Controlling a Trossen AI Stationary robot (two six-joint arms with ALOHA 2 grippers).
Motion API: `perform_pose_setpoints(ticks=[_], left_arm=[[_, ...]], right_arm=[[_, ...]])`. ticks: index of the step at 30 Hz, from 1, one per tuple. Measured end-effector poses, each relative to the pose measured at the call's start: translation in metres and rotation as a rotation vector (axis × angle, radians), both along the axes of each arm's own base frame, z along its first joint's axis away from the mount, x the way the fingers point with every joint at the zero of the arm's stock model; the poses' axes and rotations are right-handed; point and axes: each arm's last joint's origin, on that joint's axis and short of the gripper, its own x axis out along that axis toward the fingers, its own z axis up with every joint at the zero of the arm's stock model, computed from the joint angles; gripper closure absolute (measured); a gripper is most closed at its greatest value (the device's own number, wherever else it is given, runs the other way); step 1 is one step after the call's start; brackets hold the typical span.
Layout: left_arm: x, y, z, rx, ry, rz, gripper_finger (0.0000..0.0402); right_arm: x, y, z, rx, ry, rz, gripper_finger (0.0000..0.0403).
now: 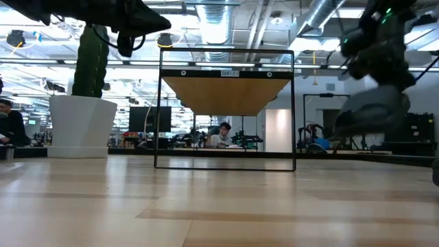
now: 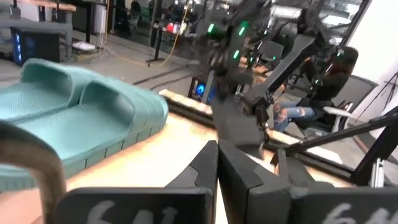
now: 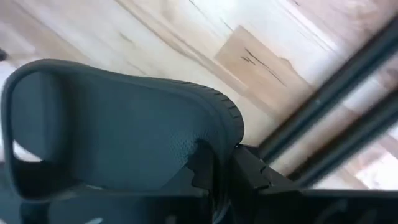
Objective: Pick and place slides into the shelf
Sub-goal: Put the top black slide on the shelf
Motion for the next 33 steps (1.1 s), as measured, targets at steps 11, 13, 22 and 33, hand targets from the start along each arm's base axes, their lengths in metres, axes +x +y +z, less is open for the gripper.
perform_pose_setpoints(ticks=[11,13,22,33], left_arm=[[0.001,0.001,0.0,-0.024,-0.018,0.024,0.0401],[0.0,0.001,0.002,-0.023,-0.035,0.046,0.0401],[-0.015,0.002,0.028,0.215,-0.153,0.101,0.0402],[-0.069,0.005,0.059,0.6,-0.194,0.237,0.0401]], right_arm=[[-0.025,0.029,0.059,-0.031,-0.328,-0.108,0.0392],[-0.026,0.031,0.066,-0.034,-0.381,-0.122,0.0392],[-0.015,0.025,0.086,-0.01,-0.624,-0.209,0.0392],[0.042,0.025,0.11,-0.046,-0.837,-0.44,0.0393]])
